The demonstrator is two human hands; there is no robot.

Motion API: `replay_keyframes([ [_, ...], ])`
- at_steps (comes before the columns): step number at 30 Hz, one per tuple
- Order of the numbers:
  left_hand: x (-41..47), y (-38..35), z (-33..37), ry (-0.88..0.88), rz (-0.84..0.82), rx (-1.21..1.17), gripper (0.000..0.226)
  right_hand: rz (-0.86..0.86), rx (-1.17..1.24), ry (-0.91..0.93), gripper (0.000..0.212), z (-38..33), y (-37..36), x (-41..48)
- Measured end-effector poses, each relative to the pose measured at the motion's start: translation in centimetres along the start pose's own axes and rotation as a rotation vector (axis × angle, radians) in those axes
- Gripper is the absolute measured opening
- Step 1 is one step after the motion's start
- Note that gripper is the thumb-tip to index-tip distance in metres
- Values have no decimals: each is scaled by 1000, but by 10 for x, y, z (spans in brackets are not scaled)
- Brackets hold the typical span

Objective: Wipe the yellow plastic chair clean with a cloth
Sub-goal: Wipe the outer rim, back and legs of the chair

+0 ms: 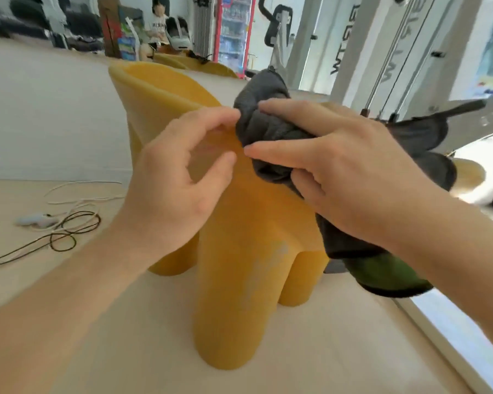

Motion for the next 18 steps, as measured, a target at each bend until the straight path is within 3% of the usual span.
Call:
replay_keyframes([
  [7, -7, 40, -58, 199, 10, -103, 55, -286, 49, 63, 49, -31, -41, 80],
  [10, -6, 52, -61, 129, -73, 24, 63, -248, -8, 81, 41, -30, -29, 59],
  [13, 0, 64, -64, 14, -106, 209, 56, -191, -31, 101, 36, -33, -15, 47],
  [18, 38, 58, -84, 3, -197, 259, 64, -199, -50, 95, 36, -55, -60, 123],
])
Point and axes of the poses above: each hand's wrist, its own x-axis towards the middle knuckle, its own y-axis out of the back of the hand, z = x × y, the point moved 8 cm from there along x, towards the middle knuckle, and after that the axes turned 3 degrees about z, right-handed, at the moved point
